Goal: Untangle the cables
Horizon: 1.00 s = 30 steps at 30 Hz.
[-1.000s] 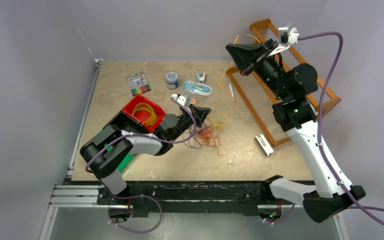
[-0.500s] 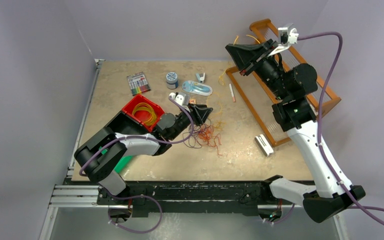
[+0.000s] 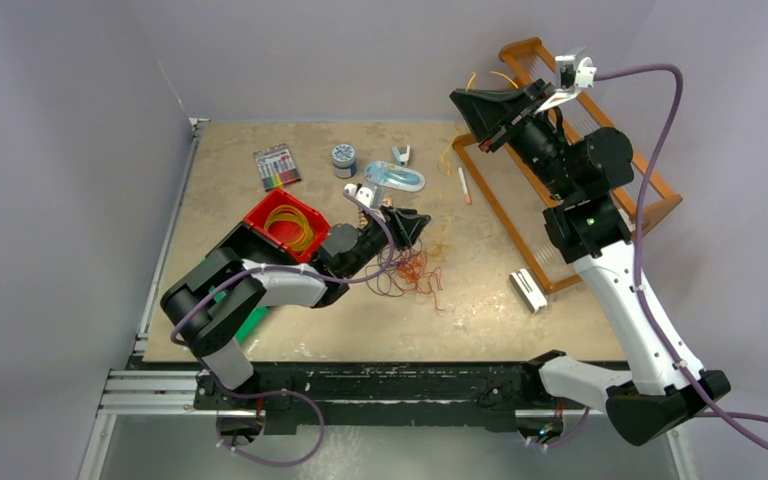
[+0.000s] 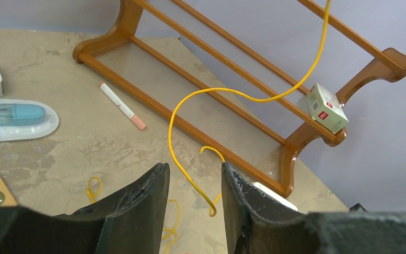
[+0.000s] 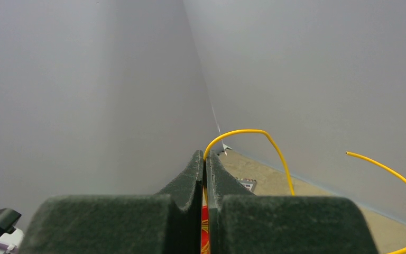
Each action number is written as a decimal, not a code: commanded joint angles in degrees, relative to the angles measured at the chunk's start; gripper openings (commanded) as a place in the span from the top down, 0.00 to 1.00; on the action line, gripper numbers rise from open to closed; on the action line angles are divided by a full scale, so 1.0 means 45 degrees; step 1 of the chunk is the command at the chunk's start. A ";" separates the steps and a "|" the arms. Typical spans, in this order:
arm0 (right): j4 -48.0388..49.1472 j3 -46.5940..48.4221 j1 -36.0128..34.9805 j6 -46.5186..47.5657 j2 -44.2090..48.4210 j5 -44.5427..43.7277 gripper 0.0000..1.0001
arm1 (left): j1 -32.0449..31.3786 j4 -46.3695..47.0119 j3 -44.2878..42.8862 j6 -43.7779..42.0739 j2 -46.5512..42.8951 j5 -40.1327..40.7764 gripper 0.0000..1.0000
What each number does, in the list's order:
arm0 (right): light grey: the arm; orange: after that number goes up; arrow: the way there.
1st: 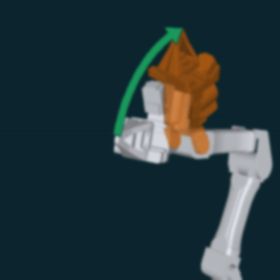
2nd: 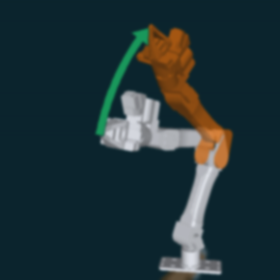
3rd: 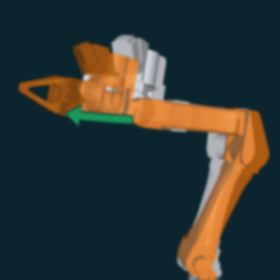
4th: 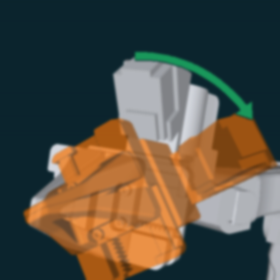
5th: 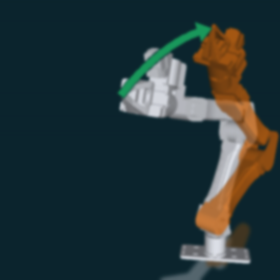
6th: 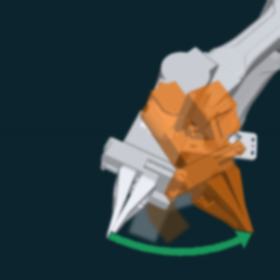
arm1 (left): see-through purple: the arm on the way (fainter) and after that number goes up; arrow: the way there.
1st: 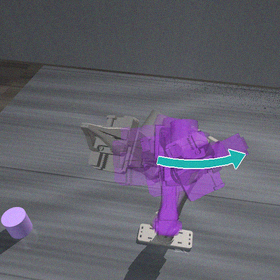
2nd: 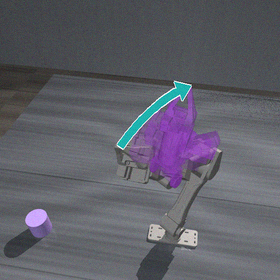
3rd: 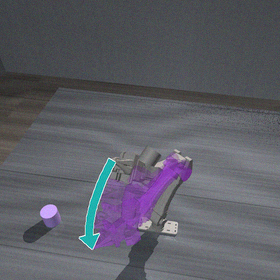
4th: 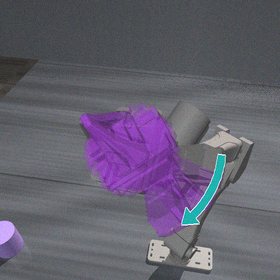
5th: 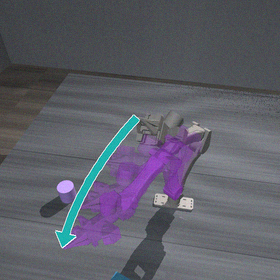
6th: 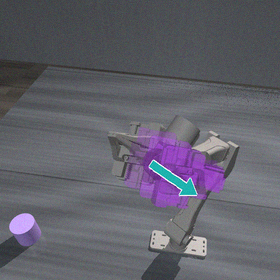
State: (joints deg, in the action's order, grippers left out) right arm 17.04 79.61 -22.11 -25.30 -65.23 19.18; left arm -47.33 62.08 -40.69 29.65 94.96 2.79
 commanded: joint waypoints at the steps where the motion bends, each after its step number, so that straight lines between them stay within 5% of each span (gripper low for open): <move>1: 0.0735 0.0045 0.0011 -0.0159 0.0231 0.0289 1.00 | -0.0009 0.0753 -0.0694 0.0720 0.0438 -0.0135 0.60; 6: 0.0726 -0.0025 0.0025 -0.0154 0.0309 0.0231 1.00 | -0.0009 0.0754 -0.0792 0.1050 0.0773 -0.0186 0.63; 13: 0.0723 -0.0085 0.0011 -0.0144 0.0334 0.0211 1.00 | -0.0009 0.0986 -0.0782 0.1081 0.0678 -0.0391 1.00; 16: 0.0740 -0.0142 0.0016 -0.0140 0.0354 0.0168 1.00 | 0.0052 0.0055 -0.0815 0.0998 0.0075 0.0180 1.00; 25: 0.0844 -0.0237 0.0018 -0.0221 -0.0128 0.0796 1.00 | 0.1225 -0.8825 -0.3042 0.2221 -0.2476 0.3105 1.00; 30: 0.0837 0.0013 -0.0033 -0.0352 -0.1077 0.1866 1.00 | 0.2475 -1.1693 -0.3373 0.2422 -0.3852 0.3322 1.00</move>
State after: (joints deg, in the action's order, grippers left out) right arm 18.02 78.24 -22.11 -26.00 -66.94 22.37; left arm -39.77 24.77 -54.02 38.59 83.37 13.54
